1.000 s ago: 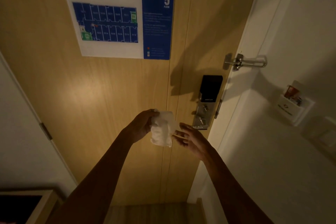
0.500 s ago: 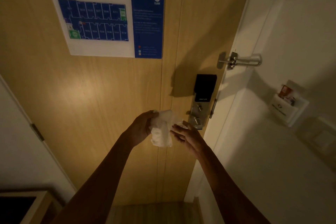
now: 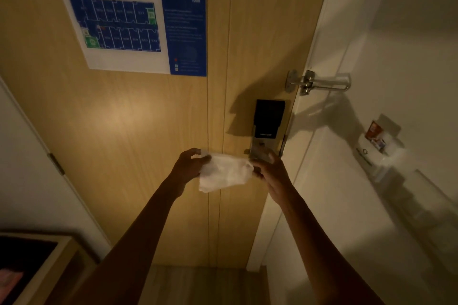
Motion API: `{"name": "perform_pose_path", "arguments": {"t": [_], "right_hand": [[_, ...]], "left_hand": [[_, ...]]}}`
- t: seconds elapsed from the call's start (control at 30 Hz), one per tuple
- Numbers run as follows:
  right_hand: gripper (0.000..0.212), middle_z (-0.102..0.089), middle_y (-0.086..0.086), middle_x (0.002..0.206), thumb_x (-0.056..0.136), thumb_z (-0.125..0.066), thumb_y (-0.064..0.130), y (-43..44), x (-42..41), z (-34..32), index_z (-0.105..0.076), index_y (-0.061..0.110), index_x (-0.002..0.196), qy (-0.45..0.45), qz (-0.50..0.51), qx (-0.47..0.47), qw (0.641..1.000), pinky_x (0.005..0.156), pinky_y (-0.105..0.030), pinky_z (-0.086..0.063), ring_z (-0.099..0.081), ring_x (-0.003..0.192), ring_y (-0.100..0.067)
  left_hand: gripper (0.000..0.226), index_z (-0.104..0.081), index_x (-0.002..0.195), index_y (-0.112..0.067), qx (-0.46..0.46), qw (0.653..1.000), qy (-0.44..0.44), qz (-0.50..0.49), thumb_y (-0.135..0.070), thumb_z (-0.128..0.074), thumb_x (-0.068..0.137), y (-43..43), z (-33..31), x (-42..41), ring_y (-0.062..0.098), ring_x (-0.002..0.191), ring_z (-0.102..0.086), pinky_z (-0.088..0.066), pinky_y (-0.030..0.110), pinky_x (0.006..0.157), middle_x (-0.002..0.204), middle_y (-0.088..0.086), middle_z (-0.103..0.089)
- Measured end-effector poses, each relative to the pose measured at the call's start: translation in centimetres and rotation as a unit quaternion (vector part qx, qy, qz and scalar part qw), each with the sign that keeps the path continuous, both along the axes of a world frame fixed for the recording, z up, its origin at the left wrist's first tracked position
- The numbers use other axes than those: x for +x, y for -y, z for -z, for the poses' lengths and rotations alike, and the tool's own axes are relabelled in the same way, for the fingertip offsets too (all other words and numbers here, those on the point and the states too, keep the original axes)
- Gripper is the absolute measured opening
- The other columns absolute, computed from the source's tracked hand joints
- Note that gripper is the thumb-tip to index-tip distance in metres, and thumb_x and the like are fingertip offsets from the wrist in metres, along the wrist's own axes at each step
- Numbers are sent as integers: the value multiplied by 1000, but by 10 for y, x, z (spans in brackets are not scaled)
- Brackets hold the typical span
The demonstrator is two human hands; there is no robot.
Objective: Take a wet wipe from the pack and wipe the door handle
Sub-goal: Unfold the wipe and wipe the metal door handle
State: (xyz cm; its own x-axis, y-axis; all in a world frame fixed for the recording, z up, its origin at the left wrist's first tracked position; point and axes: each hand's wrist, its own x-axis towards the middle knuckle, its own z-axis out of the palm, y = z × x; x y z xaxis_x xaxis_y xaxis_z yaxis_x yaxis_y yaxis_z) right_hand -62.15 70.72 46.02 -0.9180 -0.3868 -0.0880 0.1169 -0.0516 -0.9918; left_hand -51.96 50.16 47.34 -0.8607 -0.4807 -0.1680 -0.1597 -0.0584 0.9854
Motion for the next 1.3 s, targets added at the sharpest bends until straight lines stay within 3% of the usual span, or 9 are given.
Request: {"name": "perform_pose_path", "arguments": {"t": [0.13, 0.27, 0.37, 0.53, 0.67, 0.8, 0.97, 1.1, 1.3], "right_hand": [[38, -68, 7, 100, 89, -62, 8, -14, -7, -7, -73, 42, 76, -54, -32, 47, 997, 69, -22, -55, -66, 96, -17], [13, -69, -5, 106, 91, -64, 16, -26, -11, -7, -73, 22, 99, -89, -79, 118, 986, 88, -35, -53, -65, 100, -23], [20, -70, 5, 95, 83, -75, 22, -35, -12, -2, -72, 17, 102, -168, -122, 208, 956, 78, -18, -48, -66, 91, -11], [28, -74, -7, 100, 85, -73, 22, -41, -8, 18, -72, 5, 107, -291, -101, 339, 889, 72, -11, -40, -59, 81, -6], [26, -74, -9, 99, 86, -72, 26, -47, -10, 30, -74, 6, 101, -310, -83, 353, 879, 67, -9, -38, -59, 78, -6], [23, -72, -6, 99, 85, -72, 28, -50, -14, 40, -74, 9, 99, -326, -24, 358, 875, 69, -7, -37, -56, 78, -4], [24, -76, -5, 95, 88, -68, 31, -46, -20, 49, -74, 12, 100, -324, 49, 356, 875, 79, -21, -52, -66, 77, -8], [21, -67, -6, 103, 85, -72, 28, -46, -20, 63, -74, 11, 97, -289, 113, 330, 892, 87, -34, -54, -63, 94, -19], [19, -75, 1, 87, 86, -71, 28, -40, -22, 71, -76, 11, 93, -243, 109, 314, 911, 78, -19, -53, -68, 75, -5]], "left_hand": [[24, -59, 103, -9, -13, 1000, -14, -24, -11, -71, 82, -14, 4, 3, 27, 90, -69, -59, 33, 72, 102, 17, -70], [40, -64, 115, -20, -148, 988, -25, 28, -16, -77, 77, -24, 9, 4, 16, 86, -70, -57, 24, 75, 91, 7, -74], [33, -72, 106, -14, -304, 951, -24, 57, -16, -79, 74, -29, 13, 4, 4, 78, -64, -47, 5, 67, 94, 6, -73], [17, -77, 91, -14, -396, 914, -2, 85, -22, -78, 76, -36, 25, 5, 3, 76, -66, -47, 9, 70, 90, 1, -76], [15, -76, 87, -13, -399, 913, 8, 91, -24, -77, 77, -38, 37, 2, 0, 69, -65, -50, 13, 60, 85, -1, -74], [15, -75, 87, -14, -416, 902, 4, 113, -27, -74, 80, -35, 50, -10, 4, 77, -66, -56, 22, 74, 89, -2, -73], [14, -76, 86, -14, -416, 900, -14, 130, -27, -73, 81, -36, 60, -29, 0, 70, -65, -57, 22, 73, 85, -2, -75], [15, -76, 86, -12, -390, 910, -46, 134, -26, -74, 80, -37, 65, -41, 2, 74, -67, -55, 19, 74, 85, -2, -75], [13, -75, 89, -11, -296, 949, -36, 107, -19, -76, 78, -37, 74, -57, -2, 62, -68, -54, 11, 65, 78, -2, -74]]}}
